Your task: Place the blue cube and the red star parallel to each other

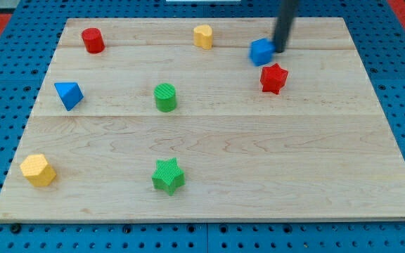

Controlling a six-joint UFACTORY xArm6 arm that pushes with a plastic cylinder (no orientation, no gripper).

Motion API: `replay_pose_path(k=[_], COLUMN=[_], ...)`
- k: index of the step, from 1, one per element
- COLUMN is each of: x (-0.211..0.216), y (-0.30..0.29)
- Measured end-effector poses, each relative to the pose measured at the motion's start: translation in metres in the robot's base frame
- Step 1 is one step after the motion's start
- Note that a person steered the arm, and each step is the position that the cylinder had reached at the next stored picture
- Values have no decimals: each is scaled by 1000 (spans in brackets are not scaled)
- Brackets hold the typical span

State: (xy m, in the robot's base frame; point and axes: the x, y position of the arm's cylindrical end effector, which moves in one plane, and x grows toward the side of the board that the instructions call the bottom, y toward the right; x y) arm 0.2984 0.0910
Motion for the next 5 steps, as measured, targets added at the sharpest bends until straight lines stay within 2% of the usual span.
replay_pose_path(k=[2, 3, 5], x=[51, 85, 57], y=[-66, -22, 66])
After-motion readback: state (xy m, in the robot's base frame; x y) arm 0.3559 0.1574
